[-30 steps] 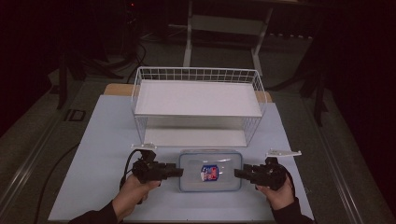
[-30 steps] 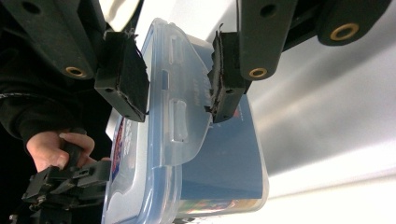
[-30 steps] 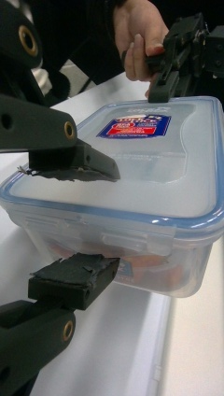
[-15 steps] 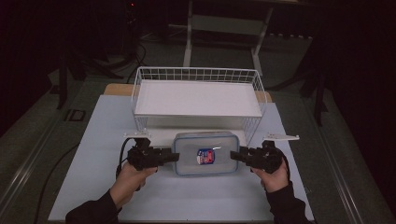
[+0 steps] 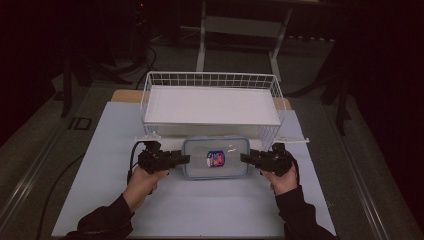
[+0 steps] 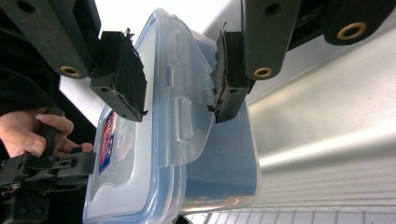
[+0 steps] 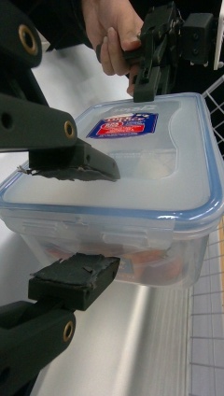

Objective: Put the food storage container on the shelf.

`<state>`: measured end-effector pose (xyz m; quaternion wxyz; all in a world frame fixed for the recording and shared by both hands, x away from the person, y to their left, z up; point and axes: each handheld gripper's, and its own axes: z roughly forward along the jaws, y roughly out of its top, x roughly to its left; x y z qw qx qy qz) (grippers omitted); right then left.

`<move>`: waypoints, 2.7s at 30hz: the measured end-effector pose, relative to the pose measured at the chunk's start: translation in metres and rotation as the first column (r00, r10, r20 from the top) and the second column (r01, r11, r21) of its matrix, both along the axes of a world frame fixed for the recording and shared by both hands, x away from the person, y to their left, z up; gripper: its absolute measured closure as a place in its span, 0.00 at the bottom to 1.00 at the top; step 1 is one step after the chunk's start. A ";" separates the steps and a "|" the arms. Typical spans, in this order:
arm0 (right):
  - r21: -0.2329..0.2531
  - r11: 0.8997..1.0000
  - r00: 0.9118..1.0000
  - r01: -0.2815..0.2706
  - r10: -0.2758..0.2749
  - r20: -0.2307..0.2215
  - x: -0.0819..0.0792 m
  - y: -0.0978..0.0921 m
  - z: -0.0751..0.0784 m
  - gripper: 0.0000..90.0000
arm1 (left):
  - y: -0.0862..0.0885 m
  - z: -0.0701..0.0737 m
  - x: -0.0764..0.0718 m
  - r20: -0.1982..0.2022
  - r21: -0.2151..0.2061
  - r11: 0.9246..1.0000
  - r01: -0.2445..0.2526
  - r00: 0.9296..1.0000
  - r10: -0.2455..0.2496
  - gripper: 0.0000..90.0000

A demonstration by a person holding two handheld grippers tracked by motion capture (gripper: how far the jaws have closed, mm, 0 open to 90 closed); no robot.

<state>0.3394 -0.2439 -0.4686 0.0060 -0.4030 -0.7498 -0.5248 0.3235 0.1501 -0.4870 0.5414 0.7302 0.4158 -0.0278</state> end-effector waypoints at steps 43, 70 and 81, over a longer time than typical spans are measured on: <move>-0.044 0.996 0.994 0.077 -0.073 0.077 0.038 0.008 -0.026 0.57 | -0.008 -0.024 0.041 0.036 0.001 0.995 -0.103 0.994 0.103 0.52; -0.070 0.984 0.981 0.167 -0.158 0.114 0.040 0.015 -0.027 0.51 | -0.019 -0.020 0.041 0.126 0.061 0.980 -0.190 0.975 0.181 0.43; -0.025 0.989 0.976 0.148 -0.142 0.164 0.019 0.014 -0.016 0.49 | -0.013 -0.013 0.029 0.182 0.024 0.991 -0.129 0.976 0.123 0.31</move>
